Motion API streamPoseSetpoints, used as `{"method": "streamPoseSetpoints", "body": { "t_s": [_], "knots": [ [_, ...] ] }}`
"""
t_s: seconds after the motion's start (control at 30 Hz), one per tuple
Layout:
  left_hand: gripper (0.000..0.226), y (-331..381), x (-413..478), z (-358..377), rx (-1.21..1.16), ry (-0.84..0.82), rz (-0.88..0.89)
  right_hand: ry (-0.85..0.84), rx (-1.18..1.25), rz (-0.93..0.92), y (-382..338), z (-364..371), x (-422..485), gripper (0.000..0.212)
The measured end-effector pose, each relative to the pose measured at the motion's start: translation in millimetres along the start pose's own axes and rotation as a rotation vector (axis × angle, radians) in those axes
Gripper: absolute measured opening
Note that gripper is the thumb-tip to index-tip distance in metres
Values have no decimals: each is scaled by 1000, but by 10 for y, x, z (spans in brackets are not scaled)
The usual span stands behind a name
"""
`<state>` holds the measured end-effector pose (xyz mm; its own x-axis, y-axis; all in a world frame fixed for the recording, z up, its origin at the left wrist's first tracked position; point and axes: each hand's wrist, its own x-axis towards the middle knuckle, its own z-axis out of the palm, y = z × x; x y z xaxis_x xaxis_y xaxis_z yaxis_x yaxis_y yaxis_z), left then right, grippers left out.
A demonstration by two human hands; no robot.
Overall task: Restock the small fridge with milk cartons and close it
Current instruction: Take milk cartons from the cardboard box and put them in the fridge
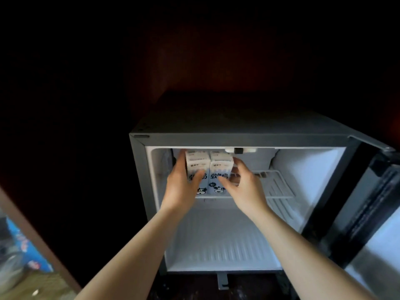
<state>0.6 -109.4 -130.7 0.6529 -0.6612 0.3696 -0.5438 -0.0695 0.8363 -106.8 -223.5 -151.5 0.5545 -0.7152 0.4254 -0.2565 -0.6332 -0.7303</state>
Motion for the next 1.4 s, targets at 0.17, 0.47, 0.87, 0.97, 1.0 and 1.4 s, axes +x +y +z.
{"method": "streamPoseSetpoints", "body": {
  "t_s": [0.17, 0.47, 0.87, 0.97, 1.0, 1.4],
  "knots": [
    [50, -246, -13, 64, 82, -116, -171, -49, -124, 77, 139, 210, -16, 31],
    [44, -398, 130, 155, 112, -5, -171, 83, -289, 74, 192, 470, 87, 32],
    [29, -566, 355, 312, 96, 156, -215, 106, -389, 159, 260, 586, 247, 26],
    [27, -602, 409, 364, 100, 170, -229, 111, -403, 172, 301, 603, 275, 25],
    [27, -614, 420, 375, 107, 172, -229, 110, -407, 177, 314, 610, 284, 26],
    [25, -552, 358, 296, 69, 104, -318, 4, -275, 210, 208, 545, 240, 33]
  ]
}}
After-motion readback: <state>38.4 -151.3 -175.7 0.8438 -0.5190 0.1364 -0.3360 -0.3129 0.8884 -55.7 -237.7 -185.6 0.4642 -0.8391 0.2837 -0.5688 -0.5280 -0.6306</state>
